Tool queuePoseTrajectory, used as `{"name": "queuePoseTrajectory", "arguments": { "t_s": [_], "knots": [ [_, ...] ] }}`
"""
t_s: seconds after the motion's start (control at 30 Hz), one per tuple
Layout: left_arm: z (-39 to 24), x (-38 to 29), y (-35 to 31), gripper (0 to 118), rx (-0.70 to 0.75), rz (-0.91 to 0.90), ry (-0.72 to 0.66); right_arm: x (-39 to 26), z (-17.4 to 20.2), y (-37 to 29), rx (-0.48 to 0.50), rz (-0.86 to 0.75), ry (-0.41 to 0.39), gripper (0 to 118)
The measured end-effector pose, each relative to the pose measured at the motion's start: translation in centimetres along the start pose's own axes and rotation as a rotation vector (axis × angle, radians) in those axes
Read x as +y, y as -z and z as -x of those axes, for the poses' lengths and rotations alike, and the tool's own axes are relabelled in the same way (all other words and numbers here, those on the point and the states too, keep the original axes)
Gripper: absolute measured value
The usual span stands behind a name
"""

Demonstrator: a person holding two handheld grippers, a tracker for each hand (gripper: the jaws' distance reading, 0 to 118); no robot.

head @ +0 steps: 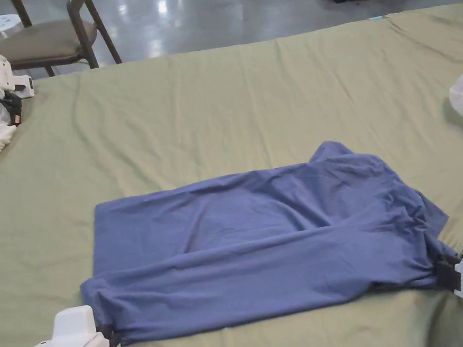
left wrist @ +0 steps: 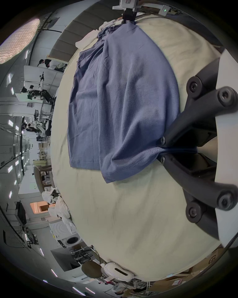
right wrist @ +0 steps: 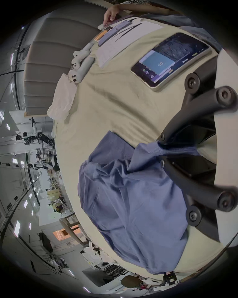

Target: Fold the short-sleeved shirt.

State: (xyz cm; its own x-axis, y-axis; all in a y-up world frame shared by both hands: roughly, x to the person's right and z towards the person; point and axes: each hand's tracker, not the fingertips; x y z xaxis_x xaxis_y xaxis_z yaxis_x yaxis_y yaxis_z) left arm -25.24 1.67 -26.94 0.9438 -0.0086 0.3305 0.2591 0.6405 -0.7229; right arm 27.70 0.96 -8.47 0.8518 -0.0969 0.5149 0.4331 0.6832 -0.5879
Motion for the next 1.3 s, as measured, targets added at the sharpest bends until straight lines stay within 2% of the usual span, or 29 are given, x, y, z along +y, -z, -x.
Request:
{"name": "queuePoseTrajectory", "arguments": {
  "t_s": [0.07, 0.13, 0.2, 0.23, 0.27, 0.37, 0.5, 0.57, 0.6, 0.63, 0.67, 0.7, 0.73, 0.77, 0.8, 0.9, 1.03, 1.13, 1.2, 1.23, 1.3],
  "knots": [
    [1.4, 0.6, -1.2, 0, -0.061, 0.01, -0.048, 0.5, 0.1, -1.2, -0.003, -0.003, 0.016, 6],
    [2.6, 0.3, -4.0, 0, -0.06, -0.077, -0.105, 0.5, -0.1, -3.4, -0.04, -0.062, 0.014, 6],
    [3.6, -0.3, -6.8, 0, -0.081, -0.129, -0.144, 0.1, -0.9, -5.7, 0.003, -0.074, 0.086, 6],
    [3.9, -0.8, -7.8, 0, -0.091, -0.137, -0.166, -0.1, -1.2, -6.6, 0.016, -0.068, 0.091, 6],
    [4.1, -1.5, -8.5, 0, -0.092, -0.133, -0.165, -0.9, -0.7, -8.8, 0.018, -0.076, 0.08, 6],
    [4.6, -4.2, -10.1, 0, -0.083, -0.09, -0.135, -3.2, -0.9, -11.3, -0.014, -0.071, -0.016, 6],
    [5.2, -8.2, -10.6, 0, -0.098, -0.044, -0.154, -6.8, -2.2, -13.2, -0.005, -0.047, -0.006, 6],
    [5.3, -9.4, -10.5, 0, -0.13, -0.023, -0.157, -7.9, -2.3, -13.4, 0.01, -0.027, -0.031, 6],
    [5.3, -9.5, -10.4, 10, -0.151, -0.02, -0.147, -8.4, -2.2, -13.6, 0.012, -0.031, -0.048, 6],
    [5.3, -9.7, -10.5, 25, -0.151, -0.025, -0.138, -8.5, -2.0, -13.7, 0.016, -0.028, -0.056, 7],
    [5.3, -9.6, -10.7, 55, -0.135, -0.027, -0.119, -8.6, -2.1, -13.5, 0.022, -0.029, -0.057, 18],
    [5.3, -9.5, -10.8, 74, -0.094, -0.025, -0.11, -8.7, -1.9, -13.5, 0.029, -0.029, -0.061, 39],
    [5.3, -9.5, -11.1, 81, -0.059, -0.043, -0.115, -8.7, -1.6, -13.7, 0.018, -0.031, -0.079, 60],
    [5.4, -9.3, -12.0, 81, -0.042, -0.068, -0.125, -8.6, -1.5, -14.0, -0.009, -0.038, -0.107, 66],
    [5.4, -9.1, -13.0, 81, -0.039, -0.111, -0.132, -9.0, -2.3, -13.3, 0.003, -0.042, -0.11, 67],
    [4.6, -8.5, -17.3, 81, -0.037, -0.265, -0.12, -8.5, -2.0, -15.8, 0.071, -0.123, -0.118, 67],
    [1.7, -7.6, -23.9, 81, -0.015, -0.506, -0.008, -7.9, -0.5, -19.5, 0.119, -0.257, -0.142, 67],
    [-0.9, -7.1, -27.7, 81, 0.0, -0.623, 0.046, -7.5, 1.2, -22.7, 0.191, -0.338, -0.123, 67],
    [-2.3, -6.7, -29.7, 79, -0.025, -0.681, 0.048, -7.1, 2.6, -24.6, 0.23, -0.372, -0.15, 65],
    [-2.7, -6.6, -30.6, 75, -0.049, -0.7, 0.039, -6.9, 3.2, -25.5, 0.241, -0.386, -0.171, 61],
    [-3.4, -6.5, -31.6, 51, -0.078, -0.707, 0.027, -6.5, 4.2, -26.6, 0.256, -0.379, -0.204, 35]
  ]
}}
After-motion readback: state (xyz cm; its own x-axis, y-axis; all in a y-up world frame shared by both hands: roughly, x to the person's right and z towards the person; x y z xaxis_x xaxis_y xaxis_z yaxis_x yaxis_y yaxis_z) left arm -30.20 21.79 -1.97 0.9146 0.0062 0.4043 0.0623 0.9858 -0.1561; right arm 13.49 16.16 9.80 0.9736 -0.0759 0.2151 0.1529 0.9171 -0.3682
